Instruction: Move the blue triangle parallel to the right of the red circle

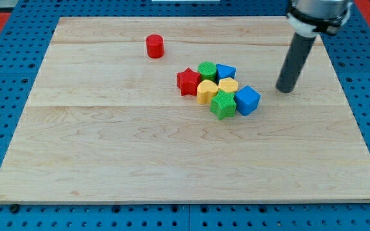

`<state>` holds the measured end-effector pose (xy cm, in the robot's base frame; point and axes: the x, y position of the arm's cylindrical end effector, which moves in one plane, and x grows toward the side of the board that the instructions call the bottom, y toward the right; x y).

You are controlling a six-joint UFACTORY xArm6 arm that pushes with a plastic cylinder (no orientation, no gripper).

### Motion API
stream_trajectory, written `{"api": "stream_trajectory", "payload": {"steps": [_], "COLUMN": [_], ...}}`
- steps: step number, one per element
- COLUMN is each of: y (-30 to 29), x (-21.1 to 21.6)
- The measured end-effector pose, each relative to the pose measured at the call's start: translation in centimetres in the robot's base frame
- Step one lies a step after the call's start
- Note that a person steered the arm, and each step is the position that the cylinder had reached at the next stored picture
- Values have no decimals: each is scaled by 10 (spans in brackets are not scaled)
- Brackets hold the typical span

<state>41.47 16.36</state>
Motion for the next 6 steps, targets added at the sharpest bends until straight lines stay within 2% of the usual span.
{"api": "stream_trajectory", "payload": {"steps": [1, 3, 4, 6], "y": [-47, -113, -125, -107], "x": [-4, -56, -84, -95]}}
